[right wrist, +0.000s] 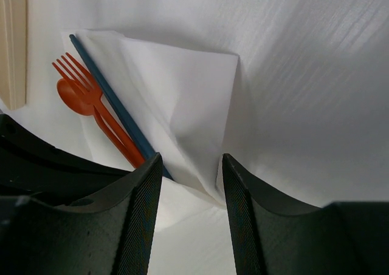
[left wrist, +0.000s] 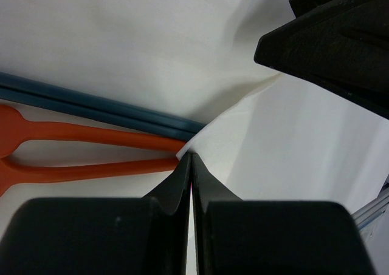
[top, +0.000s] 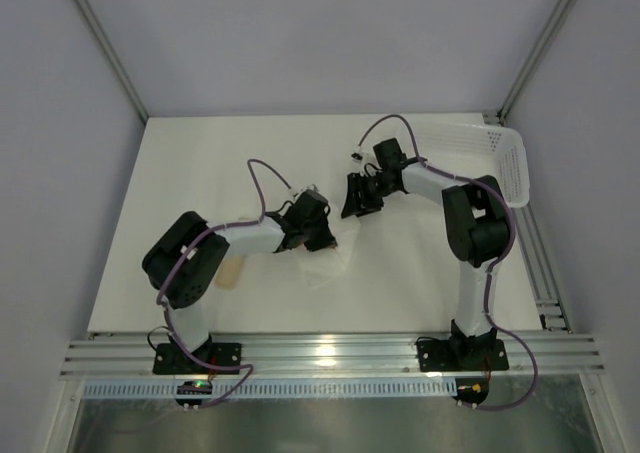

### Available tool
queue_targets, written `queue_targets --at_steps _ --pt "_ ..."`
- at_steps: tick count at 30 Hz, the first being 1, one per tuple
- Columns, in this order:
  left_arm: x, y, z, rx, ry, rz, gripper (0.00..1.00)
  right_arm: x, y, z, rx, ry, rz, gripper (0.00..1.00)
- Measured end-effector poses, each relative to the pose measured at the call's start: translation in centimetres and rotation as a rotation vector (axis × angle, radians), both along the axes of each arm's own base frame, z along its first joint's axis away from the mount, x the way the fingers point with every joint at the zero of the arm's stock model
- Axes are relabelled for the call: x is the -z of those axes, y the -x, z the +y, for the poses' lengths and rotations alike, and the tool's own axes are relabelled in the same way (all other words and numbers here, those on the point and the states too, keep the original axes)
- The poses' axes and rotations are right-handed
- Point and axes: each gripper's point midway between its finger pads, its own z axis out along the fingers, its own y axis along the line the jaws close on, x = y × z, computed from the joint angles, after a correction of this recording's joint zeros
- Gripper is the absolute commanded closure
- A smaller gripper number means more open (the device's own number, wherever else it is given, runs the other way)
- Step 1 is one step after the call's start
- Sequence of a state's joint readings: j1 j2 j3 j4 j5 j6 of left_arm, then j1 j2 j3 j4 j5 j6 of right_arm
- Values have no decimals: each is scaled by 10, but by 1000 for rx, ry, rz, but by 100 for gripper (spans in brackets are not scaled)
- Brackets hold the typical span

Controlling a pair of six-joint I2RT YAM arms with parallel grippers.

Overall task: Place the utensils on the paper napkin and roll it up
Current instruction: Roll the napkin at the center of the board.

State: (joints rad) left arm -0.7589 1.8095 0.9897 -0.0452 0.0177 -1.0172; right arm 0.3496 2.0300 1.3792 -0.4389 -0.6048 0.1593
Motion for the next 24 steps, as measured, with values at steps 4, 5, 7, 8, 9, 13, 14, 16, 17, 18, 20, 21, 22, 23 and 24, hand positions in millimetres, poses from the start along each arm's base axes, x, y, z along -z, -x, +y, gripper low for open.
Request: queue_targets --at_steps 4,5,7,8,9,13,14,16,17,18,20,21,22,23,24 --pt "0 0 0 -3 -7 -2 100 7 5 -4 8 22 16 47" --pt "0 0 0 -3 -7 -3 100 8 5 -6 12 31 16 47" --pt "1 0 0 -4 -9 -5 100 10 5 -8 18 42 15 46" --pt "1 0 0 -4 -9 -5 100 10 6 -9 20 46 14 46" --pt "1 0 0 -4 -9 -5 100 10 6 -9 21 49 11 46" --pt "1 0 0 -4 -10 -5 100 10 9 -11 23 53 11 51" --pt "1 0 0 -4 -10 -6 100 9 9 -10 20 48 13 53" --pt "1 0 0 -4 -10 -6 100 8 11 -9 13 36 18 56" --pt "1 0 0 -4 -10 -6 100 7 11 -7 8 24 18 56" --pt "1 0 0 -4 -10 -6 100 6 11 -5 4 15 18 56" --pt "1 0 0 -5 -11 -6 100 4 12 -3 -5 -3 21 59" --pt "1 0 0 -5 -11 -6 100 2 13 -1 -9 -13 21 60" --pt "1 0 0 -5 -11 -7 100 1 13 0 -12 -19 20 62" --pt "1 0 0 -5 -11 -6 100 1 13 1 -16 -27 20 63" --pt "1 0 0 -5 -11 -6 100 -1 13 2 -19 -35 20 63"
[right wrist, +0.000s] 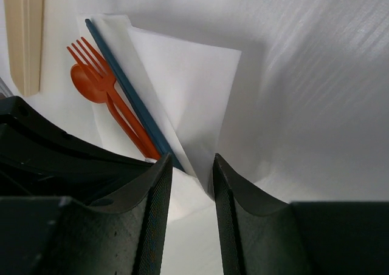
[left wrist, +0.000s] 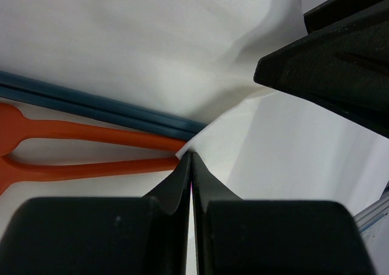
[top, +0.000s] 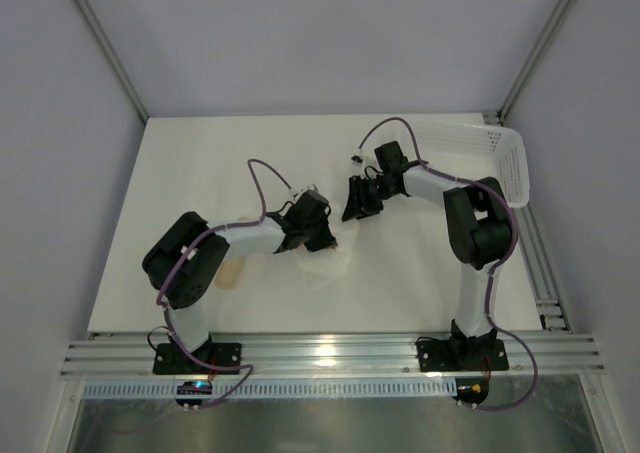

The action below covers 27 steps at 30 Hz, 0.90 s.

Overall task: Place the utensils on the paper napkin and roll it up
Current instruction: Roll the napkin at the center of the board.

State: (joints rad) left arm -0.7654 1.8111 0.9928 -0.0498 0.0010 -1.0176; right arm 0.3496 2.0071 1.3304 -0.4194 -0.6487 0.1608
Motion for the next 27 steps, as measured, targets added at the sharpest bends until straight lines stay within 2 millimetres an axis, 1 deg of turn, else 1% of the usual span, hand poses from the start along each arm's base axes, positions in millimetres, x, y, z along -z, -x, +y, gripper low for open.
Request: queue_targets --at_steps 1,4,8,13,18,21,27 --pt "0 0 0 0 0 0 100 -1 0 1 -3 -6 0 64" --pt "0 0 0 0 0 0 100 -3 1 3 -11 -22 3 72" --pt "0 0 0 0 -1 1 100 -4 2 4 -16 -32 6 76" --pt "0 0 0 -1 -3 2 100 -2 6 5 -22 -36 13 77" --pt "0 0 0 -3 -5 1 100 1 19 6 -34 -33 31 79" --pt "0 0 0 -5 -5 0 100 -2 27 9 -47 -33 28 79" --pt "0 0 0 -5 -6 0 100 -10 30 12 -57 -31 3 79"
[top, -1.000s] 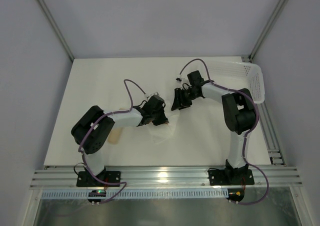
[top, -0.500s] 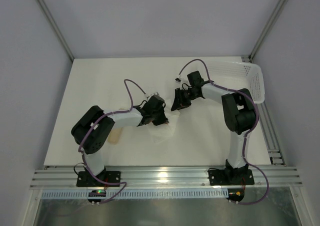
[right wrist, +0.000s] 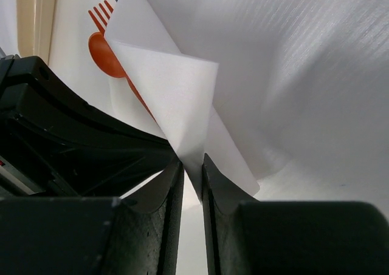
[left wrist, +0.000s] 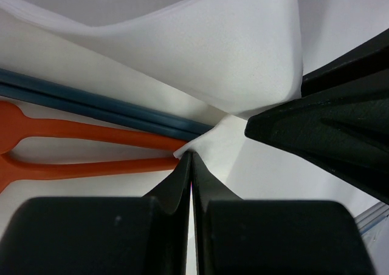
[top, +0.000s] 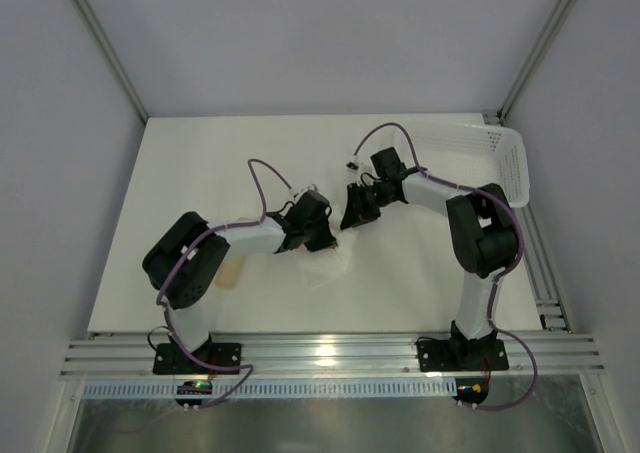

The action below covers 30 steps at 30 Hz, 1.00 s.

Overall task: Place the utensils on the paper napkin and roll it up
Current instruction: Roll the napkin at the center of the board.

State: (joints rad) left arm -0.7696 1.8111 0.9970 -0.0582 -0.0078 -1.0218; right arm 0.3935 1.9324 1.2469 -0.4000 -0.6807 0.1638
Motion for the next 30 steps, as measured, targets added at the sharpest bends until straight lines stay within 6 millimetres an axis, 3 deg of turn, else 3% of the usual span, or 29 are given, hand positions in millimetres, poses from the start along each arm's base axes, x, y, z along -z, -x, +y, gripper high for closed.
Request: queue_targets --at_steps 6,11,19,25,30 --pt "0 0 0 0 -1 0 100 2 -3 -3 17 44 -24 78" --pt "0 0 0 -1 -2 -2 100 4 -5 -5 29 65 -33 61" --pt "0 0 0 -1 -4 -4 100 4 -9 -10 48 96 -53 52" --pt "0 0 0 -2 -6 -5 100 -3 -12 -13 59 110 -85 50" --pt "0 1 0 -2 -7 -4 100 8 -5 -19 62 129 -70 50"
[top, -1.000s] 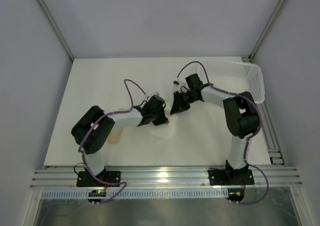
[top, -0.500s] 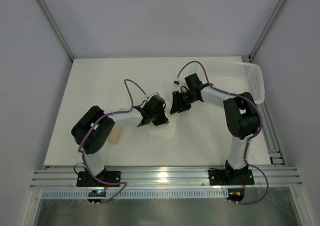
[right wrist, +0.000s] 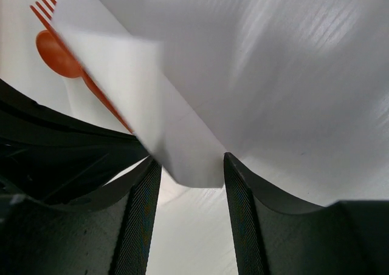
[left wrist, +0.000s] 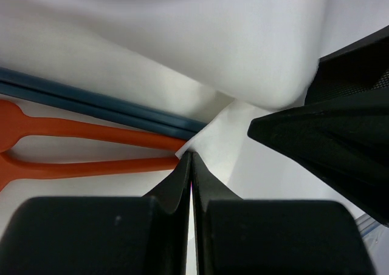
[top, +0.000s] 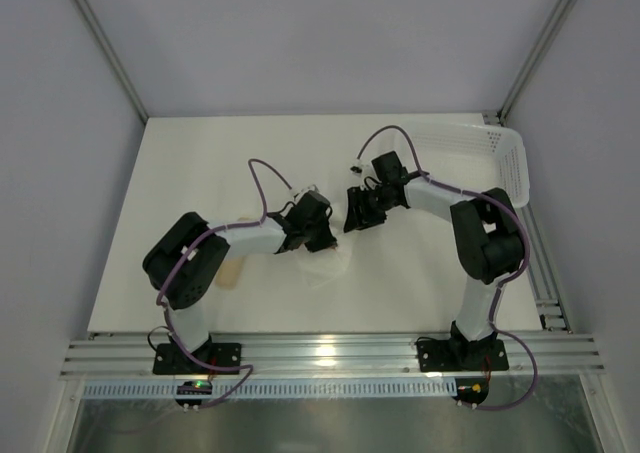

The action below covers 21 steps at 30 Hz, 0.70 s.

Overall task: Place the utensils on the paper napkin and roll it up
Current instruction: Roll the napkin at the center of the board.

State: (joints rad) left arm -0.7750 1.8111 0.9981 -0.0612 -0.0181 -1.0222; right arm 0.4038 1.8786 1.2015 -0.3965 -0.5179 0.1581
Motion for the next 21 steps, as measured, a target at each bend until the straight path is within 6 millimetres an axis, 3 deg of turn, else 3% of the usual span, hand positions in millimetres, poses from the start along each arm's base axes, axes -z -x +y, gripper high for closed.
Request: queue_targets --at_steps 21 --pt "0 3 0 13 -18 11 100 12 -2 -17 18 95 -45 54"
